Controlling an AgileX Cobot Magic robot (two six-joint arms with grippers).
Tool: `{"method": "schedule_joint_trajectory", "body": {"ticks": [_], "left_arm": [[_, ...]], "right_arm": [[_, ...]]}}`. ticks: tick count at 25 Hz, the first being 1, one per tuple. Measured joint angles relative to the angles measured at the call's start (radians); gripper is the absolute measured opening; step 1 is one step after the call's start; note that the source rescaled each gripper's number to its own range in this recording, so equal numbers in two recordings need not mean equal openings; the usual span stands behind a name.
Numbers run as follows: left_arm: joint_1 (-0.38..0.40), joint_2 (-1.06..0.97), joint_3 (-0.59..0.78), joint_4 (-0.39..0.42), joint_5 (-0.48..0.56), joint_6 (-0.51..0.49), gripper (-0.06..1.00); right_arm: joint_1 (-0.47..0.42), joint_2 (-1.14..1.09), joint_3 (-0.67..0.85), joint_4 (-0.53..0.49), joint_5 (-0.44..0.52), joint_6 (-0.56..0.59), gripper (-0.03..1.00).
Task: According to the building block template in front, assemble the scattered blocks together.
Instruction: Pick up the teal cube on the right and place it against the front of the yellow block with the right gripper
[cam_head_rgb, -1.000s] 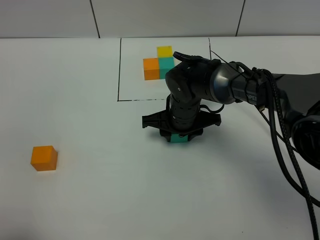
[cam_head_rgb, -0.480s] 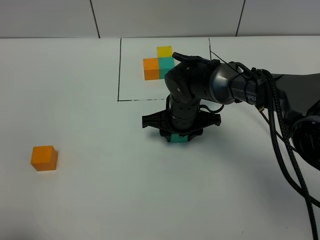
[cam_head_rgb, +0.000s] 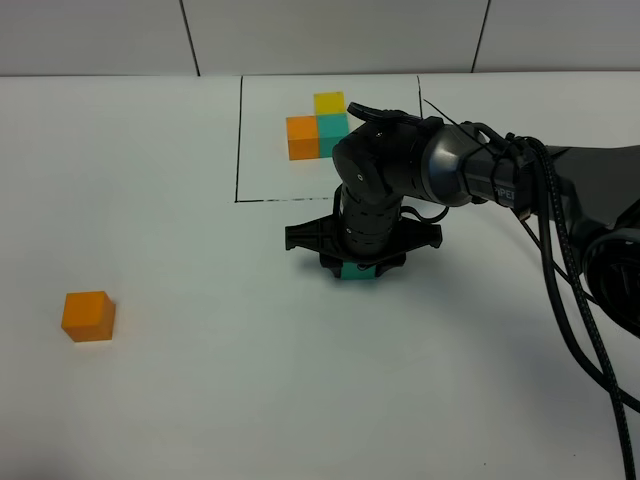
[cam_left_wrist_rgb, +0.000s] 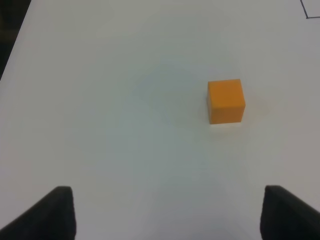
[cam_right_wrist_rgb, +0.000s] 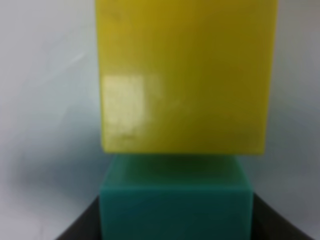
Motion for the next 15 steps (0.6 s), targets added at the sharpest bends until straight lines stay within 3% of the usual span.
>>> {"method": "schedule_joint_trajectory", "body": {"ticks": [15], "left_arm": [[0.000, 0.000, 0.000, 0.000, 0.000, 0.000, 1.00]], "right_arm": [[0.000, 0.001, 0.000, -0.025, -0.028, 0.004, 0.06]]}}
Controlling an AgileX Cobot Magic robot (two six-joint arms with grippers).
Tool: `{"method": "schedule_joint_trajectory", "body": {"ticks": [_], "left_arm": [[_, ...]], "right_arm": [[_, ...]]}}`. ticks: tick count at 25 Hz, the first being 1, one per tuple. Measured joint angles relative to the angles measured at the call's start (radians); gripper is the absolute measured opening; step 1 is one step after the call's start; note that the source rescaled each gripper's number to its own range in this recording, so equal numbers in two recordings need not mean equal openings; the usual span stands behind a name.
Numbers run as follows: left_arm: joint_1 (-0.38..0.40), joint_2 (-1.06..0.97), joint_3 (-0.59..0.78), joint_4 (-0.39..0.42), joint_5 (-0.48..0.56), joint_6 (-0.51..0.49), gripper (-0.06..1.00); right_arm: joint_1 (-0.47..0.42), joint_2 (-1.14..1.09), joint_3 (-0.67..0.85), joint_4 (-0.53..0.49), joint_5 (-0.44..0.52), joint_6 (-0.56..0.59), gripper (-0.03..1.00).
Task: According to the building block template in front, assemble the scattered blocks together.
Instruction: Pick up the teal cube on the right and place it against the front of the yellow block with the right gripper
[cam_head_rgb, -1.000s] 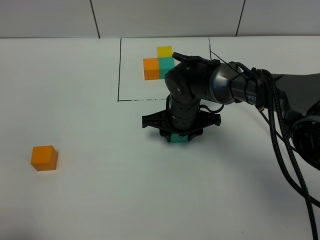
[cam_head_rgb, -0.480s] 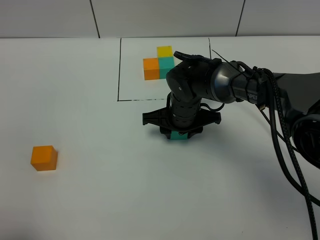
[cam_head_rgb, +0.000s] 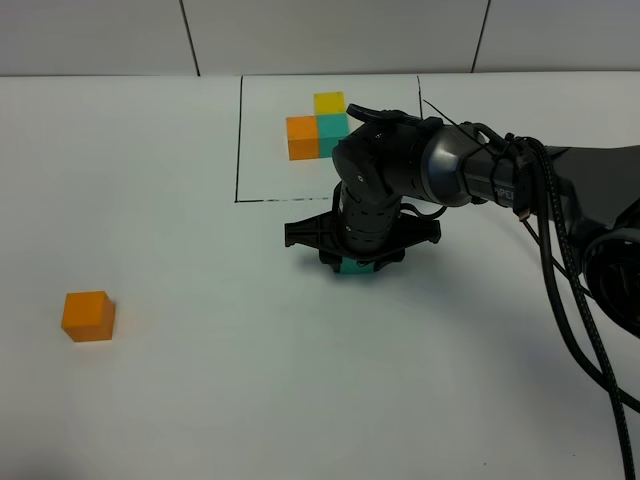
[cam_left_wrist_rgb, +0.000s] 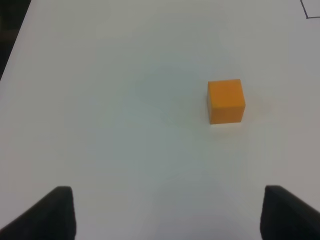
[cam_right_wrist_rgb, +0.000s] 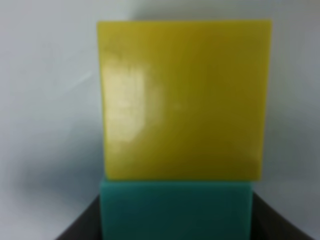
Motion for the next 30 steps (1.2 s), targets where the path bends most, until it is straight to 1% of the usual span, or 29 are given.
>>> {"method": "schedule_joint_trajectory", "body": {"ticks": [23, 25, 26, 29, 30], "left_arm": [[0.000, 0.000, 0.000, 0.000, 0.000, -0.001, 1.00], [0.000, 0.000, 0.000, 0.000, 0.000, -0.001, 1.00], [0.000, 0.000, 0.000, 0.000, 0.000, -0.001, 1.00], [0.000, 0.000, 0.000, 0.000, 0.000, -0.001, 1.00], [0.000, 0.000, 0.000, 0.000, 0.000, -0.001, 1.00]], "right_arm": [[-0.001, 0.000, 0.000, 0.006, 0.001, -0.004, 0.07], [-0.001, 0.000, 0.000, 0.011, 0.000, -0.011, 0.14], [-0.001, -0.002, 0.000, 0.017, -0.005, -0.014, 0.22], [-0.001, -0.011, 0.000, 0.021, -0.014, -0.036, 0.56], [-0.003, -0.014, 0.002, 0.018, -0.012, -0.046, 0.71]]}}
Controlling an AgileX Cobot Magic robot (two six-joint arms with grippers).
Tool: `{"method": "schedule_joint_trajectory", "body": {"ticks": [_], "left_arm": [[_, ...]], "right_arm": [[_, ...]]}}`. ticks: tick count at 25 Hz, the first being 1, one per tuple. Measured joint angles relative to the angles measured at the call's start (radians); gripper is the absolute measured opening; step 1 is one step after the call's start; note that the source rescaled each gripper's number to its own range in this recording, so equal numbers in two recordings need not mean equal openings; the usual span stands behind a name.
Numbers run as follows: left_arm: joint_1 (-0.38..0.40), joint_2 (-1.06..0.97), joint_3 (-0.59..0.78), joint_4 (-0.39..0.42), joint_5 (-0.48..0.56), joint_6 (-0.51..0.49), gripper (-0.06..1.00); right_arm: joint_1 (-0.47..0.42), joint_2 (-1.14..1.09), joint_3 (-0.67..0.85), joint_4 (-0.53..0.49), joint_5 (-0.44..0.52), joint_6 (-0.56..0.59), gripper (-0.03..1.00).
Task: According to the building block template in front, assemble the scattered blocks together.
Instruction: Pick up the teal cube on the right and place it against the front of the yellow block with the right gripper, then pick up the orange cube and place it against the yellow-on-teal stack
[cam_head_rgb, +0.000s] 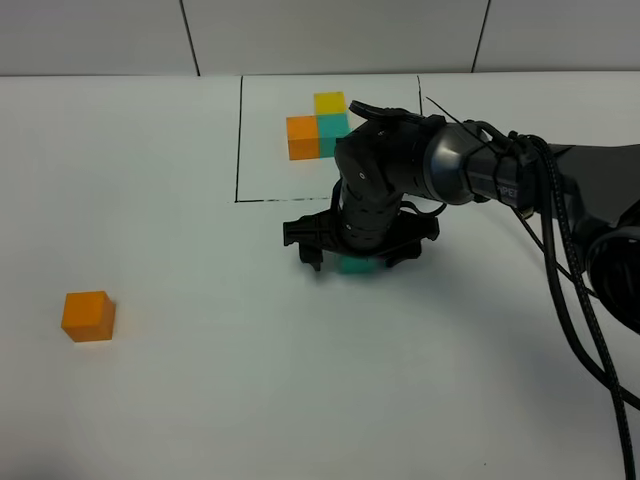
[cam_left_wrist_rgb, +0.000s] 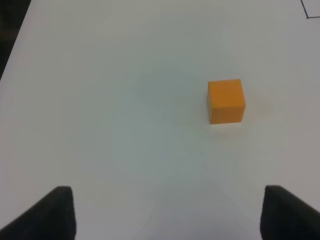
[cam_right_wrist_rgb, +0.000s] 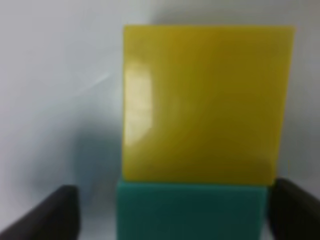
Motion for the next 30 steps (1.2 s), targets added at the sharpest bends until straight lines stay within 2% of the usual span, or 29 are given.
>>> {"method": "schedule_joint_trajectory", "body": {"ticks": [1, 2, 5, 9, 13, 17, 25, 30], "left_arm": [[0.000, 0.000, 0.000, 0.000, 0.000, 0.000, 1.00], [0.000, 0.000, 0.000, 0.000, 0.000, 0.000, 1.00], [0.000, 0.000, 0.000, 0.000, 0.000, 0.000, 1.00], [0.000, 0.000, 0.000, 0.000, 0.000, 0.000, 1.00], [0.000, 0.000, 0.000, 0.000, 0.000, 0.000, 1.00], [0.000, 0.000, 0.000, 0.000, 0.000, 0.000, 1.00], [0.000, 0.000, 0.000, 0.000, 0.000, 0.000, 1.00], [0.000, 0.000, 0.000, 0.000, 0.000, 0.000, 1.00]], "right_arm": [[-0.003, -0.007, 0.003, -0.003, 0.005, -0.012, 0.83], [-0.005, -0.016, 0.007, -0.010, 0.018, -0.027, 0.89], [-0.014, -0.054, 0.009, -0.019, 0.058, -0.073, 0.98], [-0.050, -0.133, 0.066, -0.008, 0.064, -0.148, 0.99], [-0.141, -0.233, 0.177, 0.078, 0.014, -0.289, 1.00], [-0.270, -0.333, 0.291, 0.152, -0.050, -0.444, 1.00], [-0.547, -0.473, 0.415, 0.150, -0.061, -0.631, 1.00], [-0.669, -0.587, 0.502, 0.149, -0.061, -0.718, 1.00]]}}
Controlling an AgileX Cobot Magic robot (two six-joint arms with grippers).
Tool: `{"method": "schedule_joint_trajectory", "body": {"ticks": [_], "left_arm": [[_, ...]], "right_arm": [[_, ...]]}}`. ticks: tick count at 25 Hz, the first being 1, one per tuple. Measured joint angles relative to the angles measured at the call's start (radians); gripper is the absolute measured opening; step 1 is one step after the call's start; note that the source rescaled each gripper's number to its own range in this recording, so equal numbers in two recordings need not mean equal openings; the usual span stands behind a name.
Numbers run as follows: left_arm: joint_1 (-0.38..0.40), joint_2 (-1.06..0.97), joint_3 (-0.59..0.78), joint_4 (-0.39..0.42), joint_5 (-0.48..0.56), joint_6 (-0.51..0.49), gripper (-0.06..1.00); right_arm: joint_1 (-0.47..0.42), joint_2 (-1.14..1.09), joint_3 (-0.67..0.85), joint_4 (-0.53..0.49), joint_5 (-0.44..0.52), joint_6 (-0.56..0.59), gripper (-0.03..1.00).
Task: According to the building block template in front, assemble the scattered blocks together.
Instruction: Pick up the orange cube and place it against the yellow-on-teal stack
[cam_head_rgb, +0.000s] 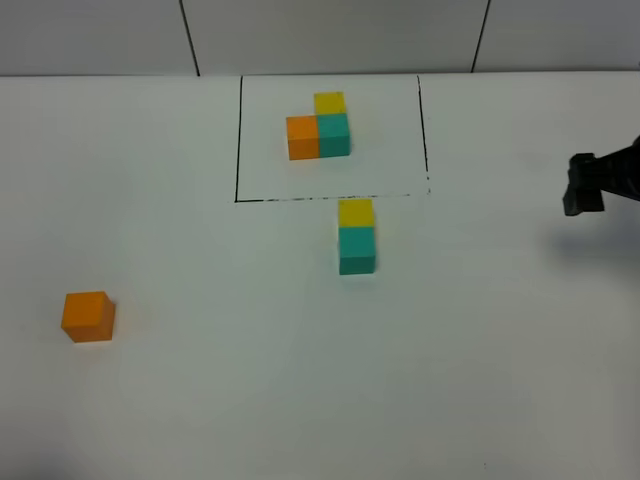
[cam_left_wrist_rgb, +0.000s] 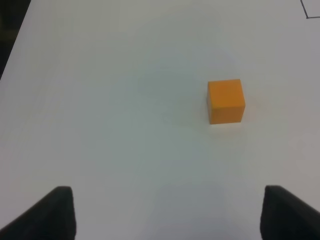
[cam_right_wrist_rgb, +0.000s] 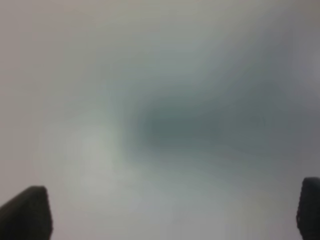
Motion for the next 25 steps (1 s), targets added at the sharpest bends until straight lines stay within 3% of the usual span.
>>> {"method": "schedule_joint_trajectory", "body": {"ticks": [6, 25], "left_arm": [[0.000, 0.000, 0.000, 0.000, 0.000, 0.000, 1.00], [0.000, 0.000, 0.000, 0.000, 0.000, 0.000, 1.00]], "right_arm": [[-0.038, -0.198, 0.123, -0.006, 0.003, -0.014, 1.00], [-0.038, -1.064, 0.477, -0.041, 0.278, 0.051, 1.00]]}}
